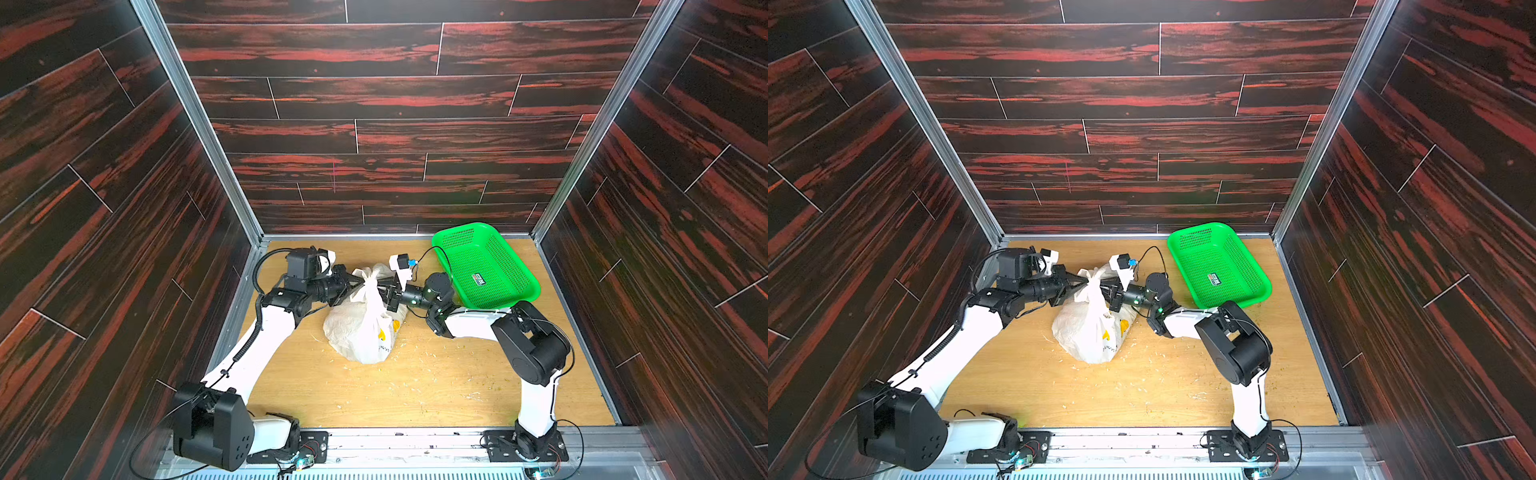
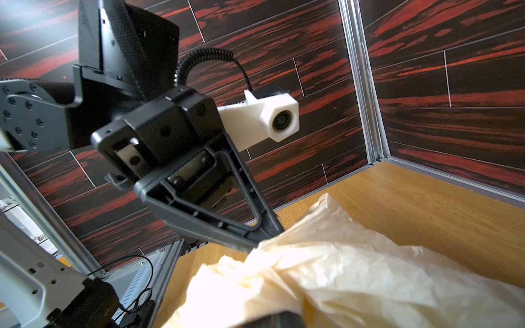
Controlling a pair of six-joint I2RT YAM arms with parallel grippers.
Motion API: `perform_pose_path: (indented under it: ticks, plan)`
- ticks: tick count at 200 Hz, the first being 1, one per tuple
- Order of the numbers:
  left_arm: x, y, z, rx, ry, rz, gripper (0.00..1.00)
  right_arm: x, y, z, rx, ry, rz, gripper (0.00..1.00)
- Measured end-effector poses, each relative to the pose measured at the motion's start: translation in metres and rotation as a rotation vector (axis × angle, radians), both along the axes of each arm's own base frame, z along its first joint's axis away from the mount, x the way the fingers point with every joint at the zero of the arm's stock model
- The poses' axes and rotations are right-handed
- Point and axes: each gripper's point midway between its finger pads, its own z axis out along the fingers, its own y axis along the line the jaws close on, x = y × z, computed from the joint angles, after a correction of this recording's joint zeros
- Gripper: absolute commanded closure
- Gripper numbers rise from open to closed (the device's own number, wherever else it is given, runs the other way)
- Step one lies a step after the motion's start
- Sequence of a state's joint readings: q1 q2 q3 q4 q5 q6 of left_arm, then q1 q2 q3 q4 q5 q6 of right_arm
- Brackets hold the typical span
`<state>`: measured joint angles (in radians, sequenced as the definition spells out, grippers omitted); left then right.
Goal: Place the pineapple into a plastic bag & tie a knot
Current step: Cross the plastic bag at the center of the board.
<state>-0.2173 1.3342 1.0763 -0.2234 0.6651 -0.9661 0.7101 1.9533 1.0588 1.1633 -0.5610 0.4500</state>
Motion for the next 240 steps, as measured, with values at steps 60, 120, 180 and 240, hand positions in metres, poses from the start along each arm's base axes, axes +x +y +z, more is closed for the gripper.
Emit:
perform_pose_path:
  ticks: [60, 120, 180, 240]
  plan:
    - [0.0, 0.001, -0.001, 0.038, -0.004, 0.0, 1.0, 0.003, 0.0, -0.006, -0.023, 0.011, -0.021, 0.63]
    - [0.0, 0.003, 0.0, 0.063, -0.021, 0.013, 1.0, -0.001, -0.011, -0.003, -0.043, 0.004, -0.072, 0.44]
    - [0.001, 0.006, 0.004, 0.075, -0.041, 0.036, 1.0, -0.008, -0.03, -0.008, -0.075, -0.002, -0.13, 0.4]
    - [0.003, 0.008, 0.005, 0.083, -0.049, 0.05, 1.0, -0.022, -0.053, 0.009, -0.091, 0.033, -0.155, 0.42]
